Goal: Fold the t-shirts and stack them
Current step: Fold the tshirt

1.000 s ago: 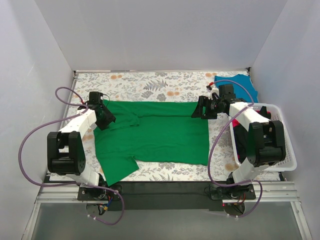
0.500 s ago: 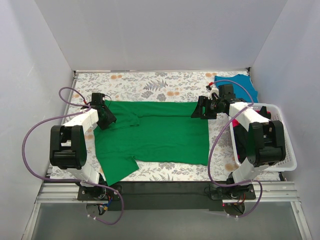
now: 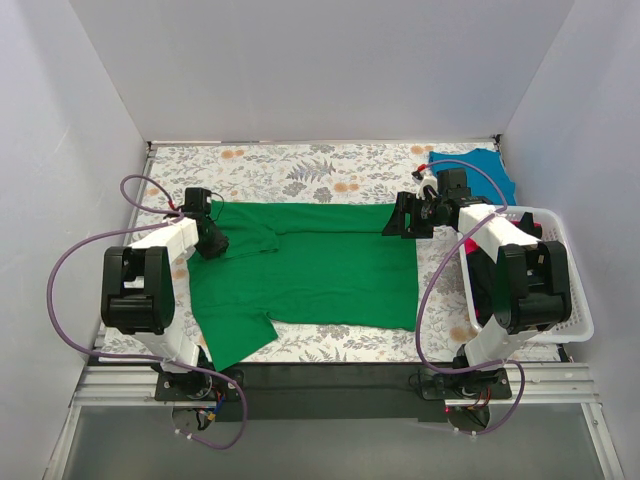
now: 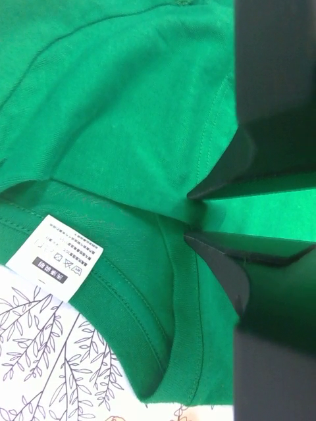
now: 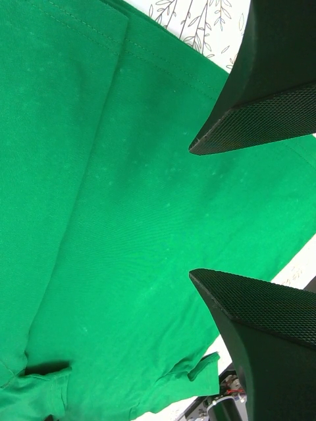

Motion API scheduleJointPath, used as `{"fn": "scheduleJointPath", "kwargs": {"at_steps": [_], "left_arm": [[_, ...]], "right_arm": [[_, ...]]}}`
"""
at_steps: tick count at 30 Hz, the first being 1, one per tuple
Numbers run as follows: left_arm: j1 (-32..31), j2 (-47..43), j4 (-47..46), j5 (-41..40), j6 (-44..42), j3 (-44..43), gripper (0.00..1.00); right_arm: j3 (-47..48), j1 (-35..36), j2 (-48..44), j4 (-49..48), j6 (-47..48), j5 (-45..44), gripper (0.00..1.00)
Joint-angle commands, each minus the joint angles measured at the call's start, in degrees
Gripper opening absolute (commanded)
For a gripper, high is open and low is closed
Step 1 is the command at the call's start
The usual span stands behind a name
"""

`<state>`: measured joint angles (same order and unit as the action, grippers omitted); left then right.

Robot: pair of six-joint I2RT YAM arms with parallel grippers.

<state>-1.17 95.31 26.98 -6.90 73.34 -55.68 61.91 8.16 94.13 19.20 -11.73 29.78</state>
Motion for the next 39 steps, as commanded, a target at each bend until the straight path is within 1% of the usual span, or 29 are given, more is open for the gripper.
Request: {"fn": "scheduleJointPath", "kwargs": {"at_steps": [1, 5, 7, 16, 19, 22, 24, 26, 27, 29, 30, 33, 35, 37, 39], "left_arm": [[0.3, -1.5, -0.4, 0.2, -0.7, 0.6, 0.2], [0.3, -2.4, 1.0, 0.0, -0.7, 0.6, 0.05], [0.2, -3.1, 1.8, -0.1, -0.7, 0.2, 0.0], [0.3, -6.1, 10.3, -0.5, 0.7, -3.4, 0.0], [0.3, -6.5, 10.5, -0.7, 1.1, -2.8, 0.01], [0.3, -5.8, 10.7, -1.4, 1.5, -1.6, 0.03], [0.3, -5.2, 10.7, -1.5, 2.1, -1.0, 0.04], [0.3, -5.3, 10.5, -1.9, 2.2, -0.7, 0.08], [0.3, -5.2, 10.5, -2.5, 2.2, -0.7, 0.13], [0.3, -5.6, 10.9, -3.0, 2.2, -1.7, 0.17], [0.3, -5.7, 11.2, -3.9, 2.1, -2.0, 0.22], [0.3, -6.3, 12.0, -4.9, 1.9, -4.2, 0.33], [0.3, -6.6, 12.2, -5.1, 1.6, -5.3, 0.45], [0.3, -6.6, 12.0, -5.1, 1.6, -7.2, 0.53], [0.3, -6.3, 11.7, -5.0, 1.6, -8.5, 0.54]], "right_arm": [[-0.3, 0.3, -0.3, -0.4, 0.9, 0.8, 0.76], [-0.3, 0.3, -0.5, -0.4, 0.9, 0.7, 0.76], [-0.3, 0.2, -0.5, -0.4, 0.9, 0.7, 0.76], [0.2, 0.3, -0.7, -0.4, 0.9, -0.3, 0.76], [0.8, 0.2, -0.5, -0.4, 0.7, -1.5, 0.76], [1.1, 0.3, -0.3, -0.3, -0.6, -4.9, 0.76], [1.3, 0.2, -0.3, -0.4, -1.5, -9.0, 0.75], [1.6, 0.3, 0.1, -0.4, -2.9, -12.8, 0.74], [1.8, 0.3, 0.1, -0.4, -3.3, -13.9, 0.74], [2.6, 0.3, 0.7, -0.4, -3.7, -16.7, 0.72], [3.0, 0.2, 0.8, -0.4, -3.7, -17.0, 0.71], [4.7, 0.3, 2.2, -0.4, -3.7, -18.9, 0.69], [5.6, 0.2, 3.3, -0.4, -3.8, -19.5, 0.66], [6.9, 0.2, 5.2, -0.3, -3.9, -19.8, 0.63], [7.5, 0.3, 6.2, -0.3, -4.4, -20.5, 0.62]]}}
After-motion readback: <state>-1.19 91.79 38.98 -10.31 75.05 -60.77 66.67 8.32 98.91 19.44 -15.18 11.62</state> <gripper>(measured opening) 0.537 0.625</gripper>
